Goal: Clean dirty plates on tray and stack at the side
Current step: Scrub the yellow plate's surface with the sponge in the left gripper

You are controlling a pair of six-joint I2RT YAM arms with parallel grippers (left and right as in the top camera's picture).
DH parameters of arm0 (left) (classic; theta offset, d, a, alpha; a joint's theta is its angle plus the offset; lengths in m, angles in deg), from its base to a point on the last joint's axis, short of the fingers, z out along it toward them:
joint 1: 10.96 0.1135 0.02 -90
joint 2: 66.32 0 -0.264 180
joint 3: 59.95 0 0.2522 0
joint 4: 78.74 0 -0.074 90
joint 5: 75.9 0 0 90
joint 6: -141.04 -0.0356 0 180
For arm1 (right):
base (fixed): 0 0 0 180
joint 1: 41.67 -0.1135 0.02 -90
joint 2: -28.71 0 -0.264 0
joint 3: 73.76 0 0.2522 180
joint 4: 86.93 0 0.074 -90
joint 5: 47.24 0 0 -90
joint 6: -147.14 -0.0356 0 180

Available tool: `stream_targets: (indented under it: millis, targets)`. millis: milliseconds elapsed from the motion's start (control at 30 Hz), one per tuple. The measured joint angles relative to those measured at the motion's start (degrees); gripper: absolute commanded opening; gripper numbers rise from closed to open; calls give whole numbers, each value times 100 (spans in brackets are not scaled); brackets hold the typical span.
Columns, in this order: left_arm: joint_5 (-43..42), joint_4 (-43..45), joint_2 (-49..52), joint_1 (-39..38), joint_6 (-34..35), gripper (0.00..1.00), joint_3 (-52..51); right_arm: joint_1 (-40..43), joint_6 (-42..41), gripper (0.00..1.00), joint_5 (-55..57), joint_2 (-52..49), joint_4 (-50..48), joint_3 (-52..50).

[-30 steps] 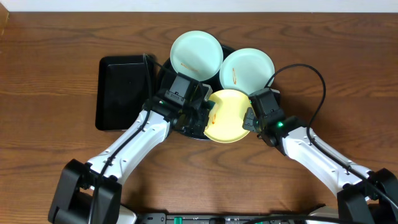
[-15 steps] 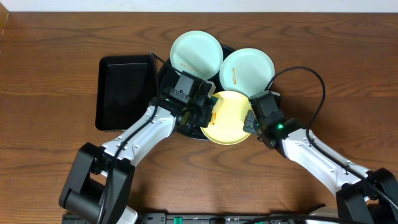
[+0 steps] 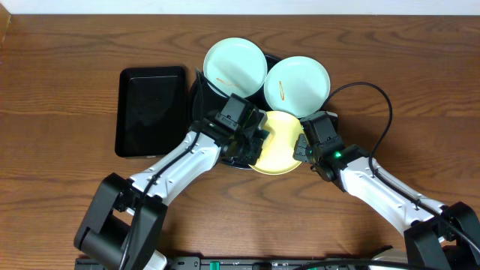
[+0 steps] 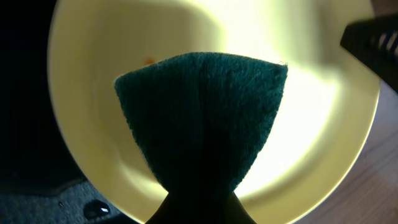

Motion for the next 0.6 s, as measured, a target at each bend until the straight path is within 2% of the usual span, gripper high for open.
stream_targets:
  millis: [600]
  targets:
    - [195,245,98,-28,0,8,0,0,-20,1,-31,0,0,0]
